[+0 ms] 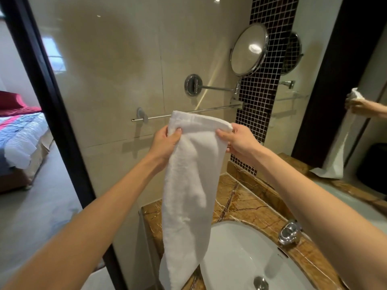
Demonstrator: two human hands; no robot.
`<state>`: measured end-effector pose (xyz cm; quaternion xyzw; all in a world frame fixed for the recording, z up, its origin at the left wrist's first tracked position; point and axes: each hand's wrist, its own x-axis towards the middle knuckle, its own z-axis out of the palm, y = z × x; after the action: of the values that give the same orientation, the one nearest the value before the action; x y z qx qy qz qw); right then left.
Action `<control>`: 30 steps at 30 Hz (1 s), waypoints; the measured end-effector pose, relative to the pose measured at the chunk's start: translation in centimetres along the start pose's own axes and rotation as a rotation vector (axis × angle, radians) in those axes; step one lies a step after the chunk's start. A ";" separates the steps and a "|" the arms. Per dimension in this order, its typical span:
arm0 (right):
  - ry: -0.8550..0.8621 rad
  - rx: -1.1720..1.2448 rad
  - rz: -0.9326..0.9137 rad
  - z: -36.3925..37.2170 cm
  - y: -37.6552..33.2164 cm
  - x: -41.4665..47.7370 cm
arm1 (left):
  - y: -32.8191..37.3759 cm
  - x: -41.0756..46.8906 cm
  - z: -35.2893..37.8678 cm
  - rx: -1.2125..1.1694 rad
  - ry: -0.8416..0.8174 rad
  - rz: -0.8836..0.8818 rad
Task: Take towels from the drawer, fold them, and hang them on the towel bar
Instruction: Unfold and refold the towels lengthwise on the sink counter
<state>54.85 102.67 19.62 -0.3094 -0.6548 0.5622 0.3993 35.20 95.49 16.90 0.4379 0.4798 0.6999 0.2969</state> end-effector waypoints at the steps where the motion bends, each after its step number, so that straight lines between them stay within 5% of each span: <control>1: 0.019 -0.009 -0.030 0.0 -0.5 0.2 | 0.2 0.2 0.0 0.012 0.002 0.008; 18: 0.209 -0.030 -0.537 2.6 -11.8 0.5 | 10.6 3.5 0.8 -0.023 -0.002 0.267; 30: 0.242 0.054 -0.559 3.2 -14.3 -1.8 | 14.2 1.2 1.2 -0.021 -0.009 0.323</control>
<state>53.52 97.06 33.18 -0.1712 -0.6471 0.4066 0.6218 35.79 91.84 30.71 0.5091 0.3947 0.7416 0.1873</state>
